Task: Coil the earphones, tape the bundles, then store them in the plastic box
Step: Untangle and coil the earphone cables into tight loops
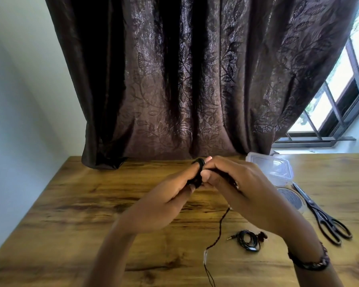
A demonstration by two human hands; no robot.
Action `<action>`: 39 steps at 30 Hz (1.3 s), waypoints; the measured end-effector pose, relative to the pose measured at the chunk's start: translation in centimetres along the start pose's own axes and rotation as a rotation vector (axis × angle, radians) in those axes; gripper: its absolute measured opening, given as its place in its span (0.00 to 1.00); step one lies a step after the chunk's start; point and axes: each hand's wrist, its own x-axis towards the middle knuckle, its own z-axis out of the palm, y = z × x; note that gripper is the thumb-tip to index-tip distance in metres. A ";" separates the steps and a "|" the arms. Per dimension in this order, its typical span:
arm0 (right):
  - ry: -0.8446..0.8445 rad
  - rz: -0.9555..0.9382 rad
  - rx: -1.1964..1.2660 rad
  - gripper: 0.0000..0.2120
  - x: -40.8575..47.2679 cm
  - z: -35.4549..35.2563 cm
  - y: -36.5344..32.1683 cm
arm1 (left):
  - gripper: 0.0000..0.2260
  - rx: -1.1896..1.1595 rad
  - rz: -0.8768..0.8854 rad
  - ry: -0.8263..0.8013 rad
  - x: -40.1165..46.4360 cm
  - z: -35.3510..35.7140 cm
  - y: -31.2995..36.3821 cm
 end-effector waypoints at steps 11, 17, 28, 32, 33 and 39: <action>-0.008 -0.073 0.100 0.08 1.7 -1.6 -0.1 | 0.13 -0.127 0.068 0.046 0.0 0.0 0.7; 0.063 0.079 0.464 0.12 1.4 0.0 1.7 | 0.13 -0.293 0.125 0.074 0.0 -0.1 1.0; 0.106 0.282 0.809 0.15 -0.7 6.8 2.4 | 0.16 -0.339 0.152 0.182 0.4 -0.5 0.7; 0.093 0.306 0.643 0.14 -1.2 7.2 1.7 | 0.18 -0.312 0.116 0.223 0.5 -0.5 0.2; 0.088 0.304 0.592 0.14 -1.3 7.1 1.5 | 0.19 -0.297 0.106 0.233 0.5 -0.5 0.1; 0.009 0.194 0.306 0.10 -1.7 6.4 0.7 | 0.23 -0.144 0.040 0.222 0.6 -0.6 -0.5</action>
